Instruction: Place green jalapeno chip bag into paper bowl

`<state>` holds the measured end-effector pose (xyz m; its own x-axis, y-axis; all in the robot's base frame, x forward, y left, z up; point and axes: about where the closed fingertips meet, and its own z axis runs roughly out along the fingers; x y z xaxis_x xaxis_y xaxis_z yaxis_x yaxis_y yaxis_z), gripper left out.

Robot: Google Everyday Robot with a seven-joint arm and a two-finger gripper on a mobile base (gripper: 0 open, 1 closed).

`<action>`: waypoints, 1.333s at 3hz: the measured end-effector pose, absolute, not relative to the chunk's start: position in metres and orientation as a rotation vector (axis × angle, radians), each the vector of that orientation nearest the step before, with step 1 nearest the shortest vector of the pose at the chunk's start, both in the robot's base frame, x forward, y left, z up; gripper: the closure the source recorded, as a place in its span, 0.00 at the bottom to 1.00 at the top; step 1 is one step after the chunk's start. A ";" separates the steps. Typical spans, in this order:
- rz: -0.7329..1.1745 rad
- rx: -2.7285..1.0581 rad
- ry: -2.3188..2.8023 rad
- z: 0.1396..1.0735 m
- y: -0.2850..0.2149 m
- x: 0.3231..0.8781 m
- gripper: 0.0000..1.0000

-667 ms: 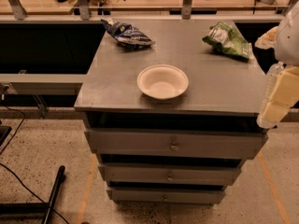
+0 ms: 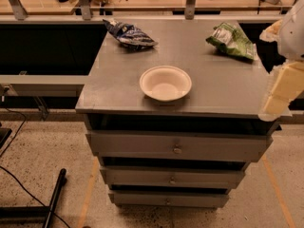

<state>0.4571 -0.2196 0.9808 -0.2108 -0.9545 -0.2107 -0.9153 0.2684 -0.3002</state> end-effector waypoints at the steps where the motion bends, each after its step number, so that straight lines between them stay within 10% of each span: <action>1: -0.302 -1.725 2.101 0.984 -0.226 0.513 0.00; 4: -0.561 -1.480 1.937 0.992 -0.286 0.637 0.00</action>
Offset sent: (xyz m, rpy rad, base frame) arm 0.2029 -0.0877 0.0274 -0.1518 -0.4330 -0.0957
